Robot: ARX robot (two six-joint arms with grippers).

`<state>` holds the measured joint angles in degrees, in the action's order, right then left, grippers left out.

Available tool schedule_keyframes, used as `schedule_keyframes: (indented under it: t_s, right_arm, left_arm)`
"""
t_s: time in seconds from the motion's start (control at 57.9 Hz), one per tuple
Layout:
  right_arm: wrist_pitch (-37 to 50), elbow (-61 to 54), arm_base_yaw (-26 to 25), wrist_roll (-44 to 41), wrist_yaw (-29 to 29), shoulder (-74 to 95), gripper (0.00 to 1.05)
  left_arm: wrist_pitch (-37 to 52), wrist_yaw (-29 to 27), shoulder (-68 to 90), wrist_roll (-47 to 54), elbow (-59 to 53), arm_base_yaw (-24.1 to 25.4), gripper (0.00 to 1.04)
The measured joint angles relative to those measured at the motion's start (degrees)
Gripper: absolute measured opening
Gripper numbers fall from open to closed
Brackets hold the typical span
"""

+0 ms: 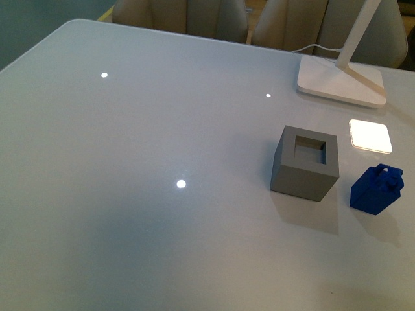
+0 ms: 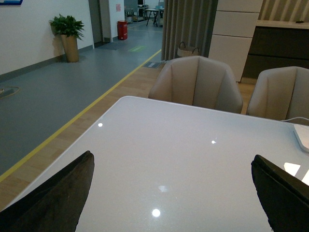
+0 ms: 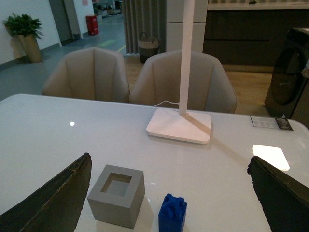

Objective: Insert blue part into gray base

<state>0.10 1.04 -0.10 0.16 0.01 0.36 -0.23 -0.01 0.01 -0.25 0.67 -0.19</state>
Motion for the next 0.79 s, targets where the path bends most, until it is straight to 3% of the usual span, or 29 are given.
schedule_keyframes:
  t_s: [0.536,0.605,0.639,0.726,0.795]
  right_arm:
    - [-1.0,0.3,0.2,0.0,0.5,0.7,0.96]
    - [-16.3,7.3,1.8,1.2,4.9,11.3,0.96]
    - [-19.5,9.6,1.9,1.4,5.2,16.4,0.96]
    - [-18.1,12.6,1.7,2.0,6.0,27.8,0.96]
    - [-12.2,14.5,0.5,2.1,5.0,37.2,0.96]
  left_arm:
    - [0.0,0.0,0.0,0.0,0.0,0.0,0.97]
    - [0.0,-0.1,0.0,0.0,0.0,0.0,0.97]
    - [0.0,0.0,0.0,0.0,0.0,0.0,0.97]
    - [0.0,0.0,0.0,0.0,0.0,0.0,0.97]
    - [0.0,0.0,0.0,0.0,0.0,0.0,0.97]
